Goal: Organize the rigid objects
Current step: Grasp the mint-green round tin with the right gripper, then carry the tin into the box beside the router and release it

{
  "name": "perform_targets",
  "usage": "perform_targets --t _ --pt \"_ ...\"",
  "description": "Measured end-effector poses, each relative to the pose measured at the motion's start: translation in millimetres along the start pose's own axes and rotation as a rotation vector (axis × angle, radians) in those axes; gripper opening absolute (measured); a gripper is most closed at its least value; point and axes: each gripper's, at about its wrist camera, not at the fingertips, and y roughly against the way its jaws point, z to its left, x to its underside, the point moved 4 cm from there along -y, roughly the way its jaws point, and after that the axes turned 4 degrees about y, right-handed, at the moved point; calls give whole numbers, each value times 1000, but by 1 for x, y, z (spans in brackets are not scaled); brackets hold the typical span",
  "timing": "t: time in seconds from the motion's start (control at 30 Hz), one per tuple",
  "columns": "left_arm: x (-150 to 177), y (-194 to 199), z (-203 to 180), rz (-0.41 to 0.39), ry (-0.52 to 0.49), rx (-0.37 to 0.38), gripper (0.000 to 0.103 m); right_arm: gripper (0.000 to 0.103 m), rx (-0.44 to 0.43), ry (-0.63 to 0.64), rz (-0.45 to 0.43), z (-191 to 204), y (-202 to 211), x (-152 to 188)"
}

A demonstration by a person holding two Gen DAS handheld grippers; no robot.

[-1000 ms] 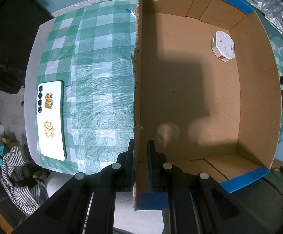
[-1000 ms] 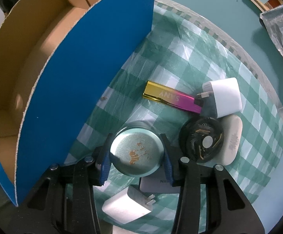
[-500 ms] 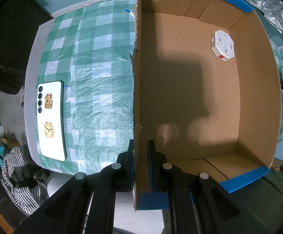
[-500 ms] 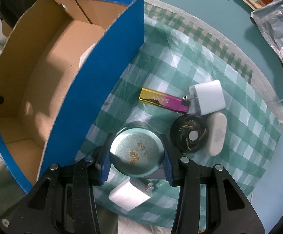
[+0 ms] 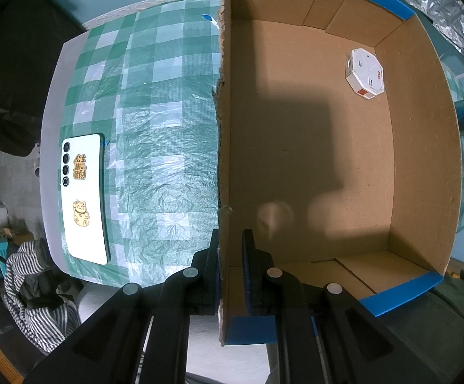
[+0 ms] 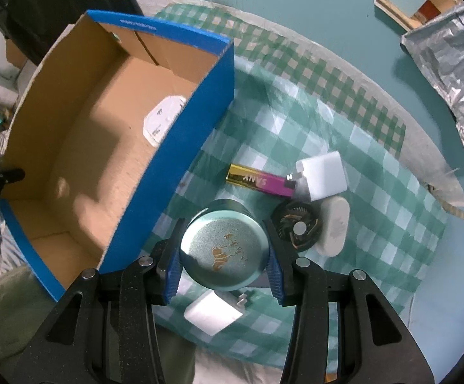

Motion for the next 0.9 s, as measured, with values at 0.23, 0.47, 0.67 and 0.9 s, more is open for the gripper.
perform_targets --t 0.23,0.47,0.67,0.9 --pt "1 1 0 0 -3 0 10 44 9 18 -27 2 18 -11" --pt "1 1 -1 0 -2 1 10 44 8 44 -54 11 35 -27" --pt "0 1 0 0 -3 1 10 44 7 76 -72 23 43 -41" --pt "0 1 0 1 -4 0 10 44 1 121 -93 42 47 -63"
